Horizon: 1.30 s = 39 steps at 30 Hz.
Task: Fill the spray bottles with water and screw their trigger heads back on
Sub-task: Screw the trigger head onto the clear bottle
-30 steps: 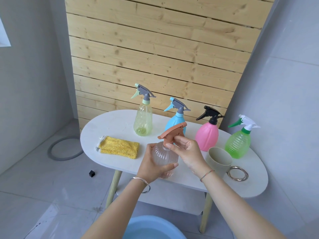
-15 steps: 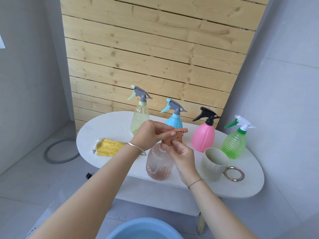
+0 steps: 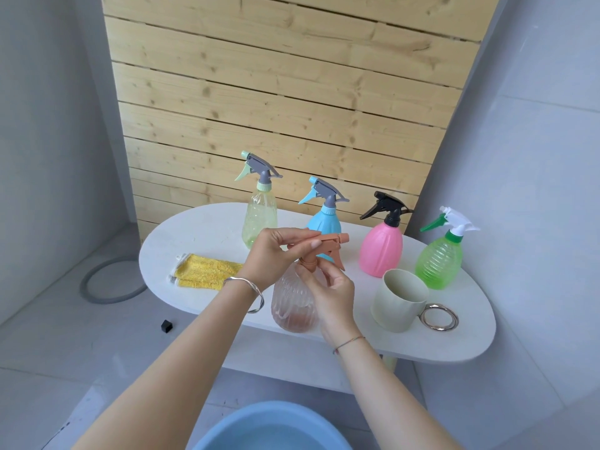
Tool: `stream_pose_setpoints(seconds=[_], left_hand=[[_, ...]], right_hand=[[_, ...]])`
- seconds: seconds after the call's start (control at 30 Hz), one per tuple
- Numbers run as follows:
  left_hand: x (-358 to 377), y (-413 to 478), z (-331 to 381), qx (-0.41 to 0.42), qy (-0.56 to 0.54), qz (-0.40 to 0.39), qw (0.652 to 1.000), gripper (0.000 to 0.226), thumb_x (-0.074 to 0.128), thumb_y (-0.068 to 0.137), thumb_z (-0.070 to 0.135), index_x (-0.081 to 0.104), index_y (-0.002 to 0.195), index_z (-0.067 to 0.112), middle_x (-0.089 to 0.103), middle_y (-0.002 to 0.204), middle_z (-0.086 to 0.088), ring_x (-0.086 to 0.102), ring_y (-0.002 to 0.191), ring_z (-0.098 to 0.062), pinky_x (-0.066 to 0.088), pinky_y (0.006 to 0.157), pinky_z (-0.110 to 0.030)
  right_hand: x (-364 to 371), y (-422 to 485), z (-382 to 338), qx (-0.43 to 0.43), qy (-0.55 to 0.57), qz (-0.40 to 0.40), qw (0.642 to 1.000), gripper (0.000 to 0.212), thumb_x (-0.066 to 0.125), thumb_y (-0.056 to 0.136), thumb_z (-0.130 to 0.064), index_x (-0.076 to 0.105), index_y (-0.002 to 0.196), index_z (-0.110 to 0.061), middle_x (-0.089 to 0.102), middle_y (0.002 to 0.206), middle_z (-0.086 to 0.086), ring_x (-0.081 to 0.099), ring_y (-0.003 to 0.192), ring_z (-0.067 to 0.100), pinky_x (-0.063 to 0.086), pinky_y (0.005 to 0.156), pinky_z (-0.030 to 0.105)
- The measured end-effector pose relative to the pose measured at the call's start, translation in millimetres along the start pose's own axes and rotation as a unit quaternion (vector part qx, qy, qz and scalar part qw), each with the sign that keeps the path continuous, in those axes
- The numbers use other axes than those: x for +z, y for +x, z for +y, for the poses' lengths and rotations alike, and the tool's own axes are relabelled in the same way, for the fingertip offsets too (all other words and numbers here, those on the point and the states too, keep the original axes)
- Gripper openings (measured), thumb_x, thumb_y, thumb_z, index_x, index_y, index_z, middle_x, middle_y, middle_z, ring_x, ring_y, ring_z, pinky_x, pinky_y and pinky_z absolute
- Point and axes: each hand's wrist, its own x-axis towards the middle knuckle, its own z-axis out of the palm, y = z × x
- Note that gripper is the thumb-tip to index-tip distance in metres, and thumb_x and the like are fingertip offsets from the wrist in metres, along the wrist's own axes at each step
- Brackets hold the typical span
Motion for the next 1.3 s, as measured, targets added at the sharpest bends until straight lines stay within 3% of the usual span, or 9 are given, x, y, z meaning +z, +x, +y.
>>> stream_pose_setpoints(seconds=[0.13, 0.27, 0.4, 0.57, 0.73, 0.83, 1.03, 1.2, 1.3], left_hand=[[1, -3, -2, -0.004, -0.038, -0.003, 0.999, 0.019, 0.072, 0.082, 0.013, 0.074, 0.098, 0.023, 0.075, 0.093, 0.002, 0.059, 0.112, 0.003, 0.043, 0.093, -0.012], [2, -2, -3, 0.0, -0.044, 0.0, 0.999, 0.02, 0.071, 0.082, 0.01, 0.073, 0.1, 0.02, 0.074, 0.096, 0.004, 0.057, 0.115, 0.002, 0.044, 0.092, -0.012], [3, -2, -5, -0.001, -0.056, 0.006, 0.998, 0.02, 0.071, 0.083, 0.01, 0.074, 0.097, 0.023, 0.074, 0.095, 0.008, 0.056, 0.117, 0.002, 0.043, 0.09, -0.011], [2, -4, -7, -0.002, -0.071, 0.009, 0.997, 0.02, 0.071, 0.083, 0.009, 0.074, 0.1, 0.021, 0.074, 0.092, 0.013, 0.056, 0.117, 0.003, 0.043, 0.091, -0.011], [4, -4, -8, 0.005, -0.061, 0.012, 0.998, 0.022, 0.07, 0.083, 0.008, 0.072, 0.103, 0.018, 0.073, 0.096, 0.009, 0.057, 0.115, 0.004, 0.043, 0.091, -0.012], [4, -3, -9, 0.006, -0.06, 0.013, 0.998, 0.02, 0.07, 0.083, 0.009, 0.073, 0.099, 0.021, 0.073, 0.095, 0.011, 0.057, 0.116, 0.003, 0.043, 0.091, -0.012], [4, -3, -6, 0.004, -0.053, 0.014, 0.998, 0.021, 0.07, 0.084, 0.007, 0.072, 0.103, 0.016, 0.073, 0.096, 0.002, 0.058, 0.112, 0.006, 0.043, 0.09, -0.011], [3, -2, -8, -0.001, -0.042, 0.011, 0.999, 0.022, 0.07, 0.083, 0.009, 0.072, 0.104, 0.016, 0.073, 0.102, -0.002, 0.058, 0.114, 0.003, 0.044, 0.092, -0.014], [4, -3, -8, 0.0, -0.049, 0.016, 0.999, 0.022, 0.07, 0.084, 0.008, 0.072, 0.104, 0.015, 0.073, 0.1, -0.001, 0.057, 0.114, 0.004, 0.044, 0.09, -0.012]], right_hand=[[1, 4, 1, 0.015, -0.006, -0.027, 1.0, 0.031, 0.078, 0.077, -0.023, 0.065, 0.103, -0.015, 0.066, 0.108, 0.001, 0.06, 0.108, 0.011, 0.048, 0.094, 0.032], [-11, 7, -5, -0.004, 0.001, -0.141, 0.99, 0.022, 0.063, 0.09, -0.021, 0.066, 0.111, -0.024, 0.067, 0.106, -0.018, 0.058, 0.111, 0.006, 0.046, 0.096, 0.026], [-3, 5, -9, -0.015, 0.052, -0.088, 0.995, 0.021, 0.07, 0.083, -0.007, 0.072, 0.094, -0.025, 0.067, 0.095, -0.027, 0.063, 0.103, 0.014, 0.051, 0.089, 0.029], [7, 4, -3, -0.009, 0.009, -0.01, 1.0, 0.024, 0.08, 0.075, -0.021, 0.067, 0.094, -0.022, 0.069, 0.093, -0.006, 0.064, 0.101, 0.013, 0.051, 0.095, 0.04], [-13, 6, -6, -0.008, -0.029, -0.163, 0.986, 0.017, 0.063, 0.09, -0.022, 0.067, 0.107, -0.025, 0.068, 0.106, -0.007, 0.058, 0.108, 0.002, 0.044, 0.101, 0.029], [-14, 7, -9, -0.05, -0.065, -0.123, 0.989, 0.011, 0.067, 0.087, -0.016, 0.07, 0.096, -0.02, 0.068, 0.092, -0.018, 0.056, 0.098, -0.008, 0.042, 0.092, 0.019], [3, 2, 0, -0.058, -0.051, -0.013, 0.997, 0.015, 0.077, 0.077, -0.019, 0.066, 0.086, -0.013, 0.065, 0.081, -0.008, 0.057, 0.082, 0.002, 0.045, 0.078, 0.019], [-13, 7, -5, -0.039, -0.064, -0.149, 0.986, 0.016, 0.062, 0.091, -0.021, 0.067, 0.106, -0.022, 0.068, 0.101, -0.015, 0.058, 0.106, 0.003, 0.043, 0.099, 0.027], [-16, 9, -6, -0.042, -0.067, -0.145, 0.986, 0.014, 0.064, 0.09, -0.018, 0.07, 0.101, -0.024, 0.068, 0.097, -0.022, 0.057, 0.106, -0.001, 0.044, 0.103, 0.036]])
